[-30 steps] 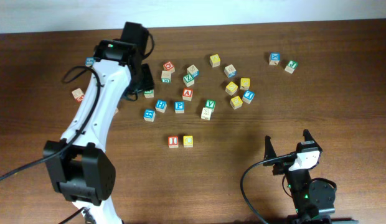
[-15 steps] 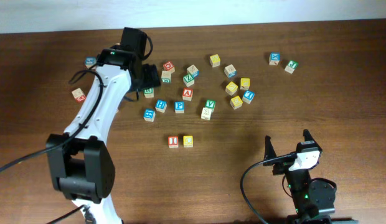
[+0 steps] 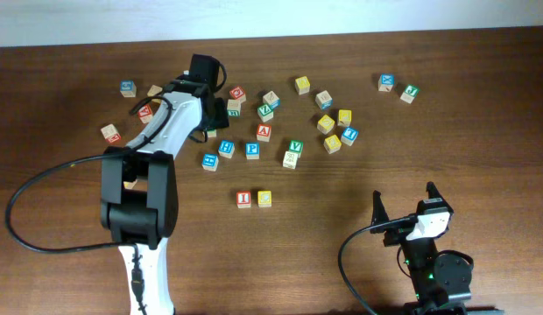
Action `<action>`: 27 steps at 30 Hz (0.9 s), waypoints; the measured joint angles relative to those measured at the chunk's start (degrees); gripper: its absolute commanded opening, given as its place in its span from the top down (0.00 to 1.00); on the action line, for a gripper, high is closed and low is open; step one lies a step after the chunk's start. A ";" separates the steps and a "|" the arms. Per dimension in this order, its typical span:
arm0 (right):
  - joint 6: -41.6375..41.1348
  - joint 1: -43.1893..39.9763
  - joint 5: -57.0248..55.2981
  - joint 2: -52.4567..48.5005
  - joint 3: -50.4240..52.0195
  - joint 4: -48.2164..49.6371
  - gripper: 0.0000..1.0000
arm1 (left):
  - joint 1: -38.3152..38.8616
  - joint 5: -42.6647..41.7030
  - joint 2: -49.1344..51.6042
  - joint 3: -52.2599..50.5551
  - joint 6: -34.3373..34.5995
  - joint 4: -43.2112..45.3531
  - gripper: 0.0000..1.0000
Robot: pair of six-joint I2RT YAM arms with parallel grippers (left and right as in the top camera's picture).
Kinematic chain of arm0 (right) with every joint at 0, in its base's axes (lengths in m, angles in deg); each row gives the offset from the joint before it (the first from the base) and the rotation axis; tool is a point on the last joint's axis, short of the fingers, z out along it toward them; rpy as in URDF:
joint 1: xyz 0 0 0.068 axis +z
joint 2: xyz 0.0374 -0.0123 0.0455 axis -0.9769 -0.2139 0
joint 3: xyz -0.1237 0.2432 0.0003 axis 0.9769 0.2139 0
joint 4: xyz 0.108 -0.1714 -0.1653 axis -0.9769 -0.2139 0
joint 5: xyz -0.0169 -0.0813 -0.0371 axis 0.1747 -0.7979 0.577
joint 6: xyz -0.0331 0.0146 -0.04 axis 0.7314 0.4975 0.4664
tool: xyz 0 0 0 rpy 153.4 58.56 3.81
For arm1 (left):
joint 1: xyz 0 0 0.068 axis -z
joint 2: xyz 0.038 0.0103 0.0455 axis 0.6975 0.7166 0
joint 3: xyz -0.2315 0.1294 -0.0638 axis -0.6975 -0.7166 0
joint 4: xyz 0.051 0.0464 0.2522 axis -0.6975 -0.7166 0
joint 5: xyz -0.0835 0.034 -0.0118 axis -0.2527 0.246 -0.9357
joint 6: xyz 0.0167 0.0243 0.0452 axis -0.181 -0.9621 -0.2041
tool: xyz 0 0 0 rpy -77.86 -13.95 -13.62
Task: Spell out ICRA
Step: 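Move the left gripper to the green R block and grasp it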
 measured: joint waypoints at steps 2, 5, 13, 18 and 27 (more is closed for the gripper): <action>0.02 0.00 0.00 0.00 0.00 0.02 0.02 | 0.00 0.00 0.83 0.00 -1.05 -0.48 0.45; -0.02 0.00 0.00 0.00 0.00 0.00 0.02 | 0.00 0.00 1.73 0.00 -2.03 -1.05 0.53; 0.00 0.00 0.00 0.00 0.00 0.02 0.02 | 0.00 -0.02 1.75 0.00 -2.32 -1.03 0.66; 0.02 0.00 0.00 0.00 0.00 0.00 0.02 | 0.00 -0.02 1.75 0.00 -2.32 -1.03 0.71; 0.02 0.00 0.02 0.00 0.00 0.00 0.02 | 0.00 0.00 1.75 0.00 -2.32 -1.05 0.79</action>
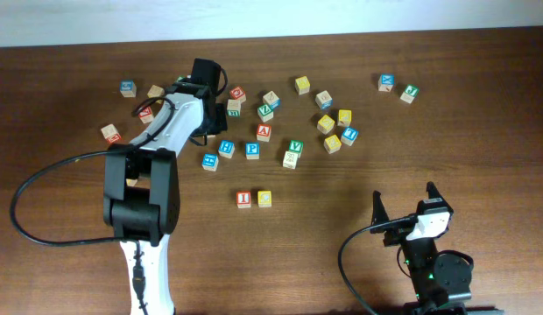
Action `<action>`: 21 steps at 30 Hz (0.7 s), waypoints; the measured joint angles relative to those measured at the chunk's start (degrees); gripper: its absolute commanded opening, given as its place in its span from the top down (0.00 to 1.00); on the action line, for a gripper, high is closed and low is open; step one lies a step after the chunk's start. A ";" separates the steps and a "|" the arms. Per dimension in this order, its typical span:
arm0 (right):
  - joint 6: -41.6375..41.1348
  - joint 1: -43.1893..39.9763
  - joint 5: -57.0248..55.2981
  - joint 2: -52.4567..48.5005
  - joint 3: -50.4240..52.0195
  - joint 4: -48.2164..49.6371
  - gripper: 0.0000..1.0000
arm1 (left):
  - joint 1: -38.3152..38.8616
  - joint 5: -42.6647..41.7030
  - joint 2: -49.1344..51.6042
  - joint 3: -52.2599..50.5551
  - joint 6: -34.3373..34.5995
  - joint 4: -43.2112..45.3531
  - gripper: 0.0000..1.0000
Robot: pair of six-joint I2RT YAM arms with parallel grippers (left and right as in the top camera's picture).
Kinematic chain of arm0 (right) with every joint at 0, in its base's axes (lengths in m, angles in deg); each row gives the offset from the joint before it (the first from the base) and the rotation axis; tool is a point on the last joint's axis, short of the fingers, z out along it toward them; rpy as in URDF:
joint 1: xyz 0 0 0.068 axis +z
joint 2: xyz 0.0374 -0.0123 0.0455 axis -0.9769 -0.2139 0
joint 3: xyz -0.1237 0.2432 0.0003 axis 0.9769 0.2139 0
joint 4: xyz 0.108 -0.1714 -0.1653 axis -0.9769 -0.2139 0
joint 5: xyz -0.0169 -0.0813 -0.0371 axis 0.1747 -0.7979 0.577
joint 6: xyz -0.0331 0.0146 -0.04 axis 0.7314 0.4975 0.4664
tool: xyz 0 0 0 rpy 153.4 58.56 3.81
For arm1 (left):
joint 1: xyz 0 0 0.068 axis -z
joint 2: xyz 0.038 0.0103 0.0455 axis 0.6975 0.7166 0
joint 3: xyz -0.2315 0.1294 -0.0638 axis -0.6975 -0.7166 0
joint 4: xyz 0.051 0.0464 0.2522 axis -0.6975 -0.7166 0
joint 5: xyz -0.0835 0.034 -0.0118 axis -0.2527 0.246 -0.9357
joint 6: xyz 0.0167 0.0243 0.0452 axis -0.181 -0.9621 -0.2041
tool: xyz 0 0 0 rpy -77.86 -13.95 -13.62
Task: Spell out ICRA
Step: 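Move the left gripper to the green R block and grasp it, then place the green R block to the right of the yellow C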
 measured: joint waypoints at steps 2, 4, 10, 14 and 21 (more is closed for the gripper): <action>0.00 0.00 0.00 0.00 0.00 0.00 0.02 | 0.00 0.00 0.00 0.24 0.00 -1.05 0.78; -0.02 0.00 -0.02 0.00 0.00 0.02 0.02 | 0.00 -0.02 0.00 0.94 0.00 -3.56 0.78; 0.00 0.00 -0.02 0.00 0.00 0.02 0.02 | 0.00 -2.62 -7.72 2.34 0.04 -11.21 0.79; -0.02 0.00 -0.02 0.00 0.00 0.00 0.02 | 0.46 -14.36 -20.96 3.91 3.21 -17.94 0.78; -0.02 0.00 -0.02 0.00 0.00 0.02 0.02 | 15.76 -22.71 -23.58 -0.42 7.23 -24.98 0.79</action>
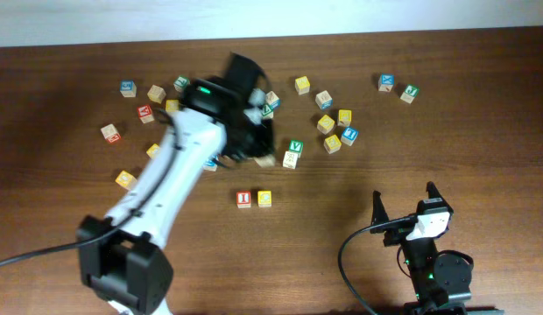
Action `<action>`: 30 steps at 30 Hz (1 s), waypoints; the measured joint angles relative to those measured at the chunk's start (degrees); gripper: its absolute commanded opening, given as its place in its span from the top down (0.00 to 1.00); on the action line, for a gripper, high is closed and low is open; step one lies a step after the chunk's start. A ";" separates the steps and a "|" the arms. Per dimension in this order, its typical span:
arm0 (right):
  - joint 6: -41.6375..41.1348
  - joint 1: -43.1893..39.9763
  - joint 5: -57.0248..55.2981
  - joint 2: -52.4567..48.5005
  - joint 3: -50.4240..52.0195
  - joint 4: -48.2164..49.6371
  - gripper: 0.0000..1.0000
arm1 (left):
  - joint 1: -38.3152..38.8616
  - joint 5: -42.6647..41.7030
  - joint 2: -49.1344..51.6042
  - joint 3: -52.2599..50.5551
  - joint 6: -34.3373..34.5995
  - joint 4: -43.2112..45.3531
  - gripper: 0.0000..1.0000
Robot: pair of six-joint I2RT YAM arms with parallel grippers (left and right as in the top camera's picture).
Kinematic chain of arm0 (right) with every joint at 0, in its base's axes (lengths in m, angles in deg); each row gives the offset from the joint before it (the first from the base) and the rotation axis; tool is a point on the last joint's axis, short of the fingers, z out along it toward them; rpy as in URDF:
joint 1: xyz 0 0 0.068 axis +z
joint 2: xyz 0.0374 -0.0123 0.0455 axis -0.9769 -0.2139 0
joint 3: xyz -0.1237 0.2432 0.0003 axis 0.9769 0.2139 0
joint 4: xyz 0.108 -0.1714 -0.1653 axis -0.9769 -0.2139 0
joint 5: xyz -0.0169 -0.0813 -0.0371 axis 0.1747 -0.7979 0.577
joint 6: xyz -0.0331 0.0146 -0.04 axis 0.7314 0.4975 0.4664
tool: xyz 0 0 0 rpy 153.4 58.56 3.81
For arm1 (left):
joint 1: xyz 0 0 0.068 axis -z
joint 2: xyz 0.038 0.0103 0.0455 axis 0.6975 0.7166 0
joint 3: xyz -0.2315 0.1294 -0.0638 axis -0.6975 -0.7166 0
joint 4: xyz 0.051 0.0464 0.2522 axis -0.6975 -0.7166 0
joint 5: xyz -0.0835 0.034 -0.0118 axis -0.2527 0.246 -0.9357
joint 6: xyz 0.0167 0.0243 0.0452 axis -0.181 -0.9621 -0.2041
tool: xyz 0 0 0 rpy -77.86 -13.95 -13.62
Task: Spell out ICRA
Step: 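Place the green R block to the right of the yellow C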
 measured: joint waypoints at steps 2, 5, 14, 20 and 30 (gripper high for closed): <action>0.00 0.00 0.00 0.00 0.00 0.00 0.02 | 4.55 1.70 0.15 -3.45 2.54 3.37 0.79; 0.04 0.00 0.02 0.00 0.00 -0.02 0.02 | 13.00 5.88 0.42 -10.78 9.01 11.82 0.79; 0.02 0.00 0.00 0.00 0.00 0.00 0.02 | 20.09 23.67 3.10 -22.80 22.45 26.77 0.80; 0.02 0.00 0.00 0.00 0.00 0.00 0.02 | 20.11 27.52 7.76 -23.21 23.15 28.85 0.78; 0.00 0.00 0.02 0.00 0.00 0.00 0.02 | 20.11 29.81 8.63 -23.26 23.10 28.55 0.77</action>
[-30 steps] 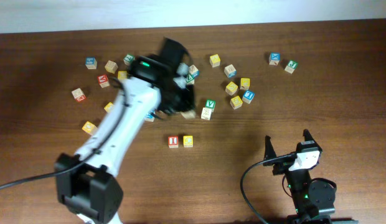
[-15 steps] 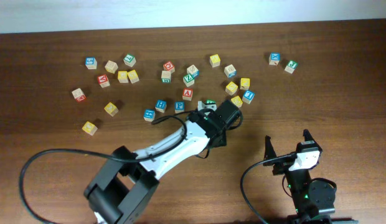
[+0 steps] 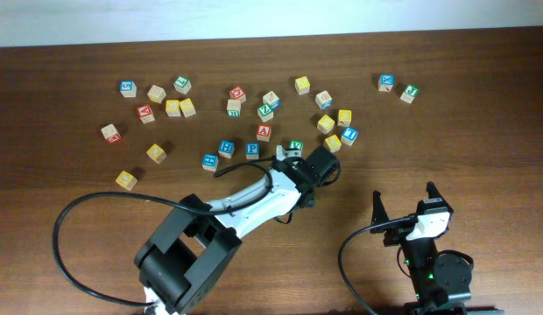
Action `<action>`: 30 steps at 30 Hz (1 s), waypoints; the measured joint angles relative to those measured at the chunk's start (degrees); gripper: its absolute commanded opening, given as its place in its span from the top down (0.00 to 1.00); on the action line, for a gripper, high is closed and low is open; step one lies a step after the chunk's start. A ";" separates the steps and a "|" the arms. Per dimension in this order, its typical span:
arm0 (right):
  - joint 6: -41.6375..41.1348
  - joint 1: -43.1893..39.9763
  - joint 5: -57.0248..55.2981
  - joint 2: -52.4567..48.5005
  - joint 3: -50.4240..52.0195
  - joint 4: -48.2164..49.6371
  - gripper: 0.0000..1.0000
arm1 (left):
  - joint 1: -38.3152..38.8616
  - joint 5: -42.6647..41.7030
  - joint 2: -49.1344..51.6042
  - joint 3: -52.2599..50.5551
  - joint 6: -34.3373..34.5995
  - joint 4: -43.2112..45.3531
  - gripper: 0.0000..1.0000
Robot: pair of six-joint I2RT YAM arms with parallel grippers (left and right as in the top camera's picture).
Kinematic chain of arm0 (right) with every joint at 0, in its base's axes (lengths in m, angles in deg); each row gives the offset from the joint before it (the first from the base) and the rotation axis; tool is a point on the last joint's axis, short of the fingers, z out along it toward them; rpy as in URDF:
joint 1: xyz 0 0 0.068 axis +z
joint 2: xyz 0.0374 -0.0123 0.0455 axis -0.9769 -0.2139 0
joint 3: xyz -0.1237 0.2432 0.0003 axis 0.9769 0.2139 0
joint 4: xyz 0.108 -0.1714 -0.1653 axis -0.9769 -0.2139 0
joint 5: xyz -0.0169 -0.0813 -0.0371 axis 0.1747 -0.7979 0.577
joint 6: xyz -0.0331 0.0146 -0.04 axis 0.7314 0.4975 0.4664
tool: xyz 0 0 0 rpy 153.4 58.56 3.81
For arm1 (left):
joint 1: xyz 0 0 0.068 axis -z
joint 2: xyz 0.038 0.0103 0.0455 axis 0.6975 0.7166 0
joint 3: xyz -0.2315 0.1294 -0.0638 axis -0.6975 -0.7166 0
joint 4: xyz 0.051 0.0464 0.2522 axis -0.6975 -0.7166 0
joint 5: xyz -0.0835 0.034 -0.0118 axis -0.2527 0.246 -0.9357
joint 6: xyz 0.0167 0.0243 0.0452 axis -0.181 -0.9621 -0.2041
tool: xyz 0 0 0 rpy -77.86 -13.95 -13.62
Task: Spell out ICRA
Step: 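Place the green R block to the right of the yellow C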
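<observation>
Several lettered wooden blocks lie scattered across the far half of the brown table [image 3: 482,131], among them a red A block [image 3: 264,132] and a green block [image 3: 294,145]. My left arm reaches diagonally across the middle. Its left gripper [image 3: 324,168] is just right of the green block. Its jaws are hidden from above, and so is anything between them. The arm covers the table below the blue blocks [image 3: 226,147]. At the front right, my right gripper [image 3: 404,201] rests open with nothing between its fingers.
More blocks sit at the far left [image 3: 156,93], at the far right [image 3: 387,82] and near the left edge [image 3: 125,179]. A black cable [image 3: 70,219] loops at the front left. The right arm's base [image 3: 438,271] stands at the front right.
My left arm has swung from the block cluster at centre back down and to the right. Its gripper now lies near the green block at mid table. The arm now covers the red I and yellow blocks.
My left gripper was at the back left cluster, near the red and wooden blocks, and stayed there at the second moment. It then appeared further right over the centre blocks, and now sits at mid table right of centre. The right gripper stayed open and still.
</observation>
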 measured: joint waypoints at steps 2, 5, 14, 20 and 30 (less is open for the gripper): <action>0.02 0.00 0.00 0.00 0.00 0.00 0.02 | 0.00 0.00 0.00 0.00 -0.02 -0.59 0.77; 0.02 0.00 -0.02 0.00 0.00 -0.02 0.02 | 0.00 0.00 0.00 0.00 0.00 -1.27 0.74; -0.02 0.00 -0.02 0.00 0.00 0.00 0.01 | 0.00 -0.02 0.00 0.00 -0.02 -0.96 0.62; -0.02 0.00 -0.02 0.00 0.00 0.00 0.02 | -0.42 0.00 0.00 0.00 -0.02 0.33 0.59; -0.02 0.00 -0.02 0.00 0.00 0.00 0.02 | -2.19 0.44 0.00 0.00 -0.76 4.74 0.51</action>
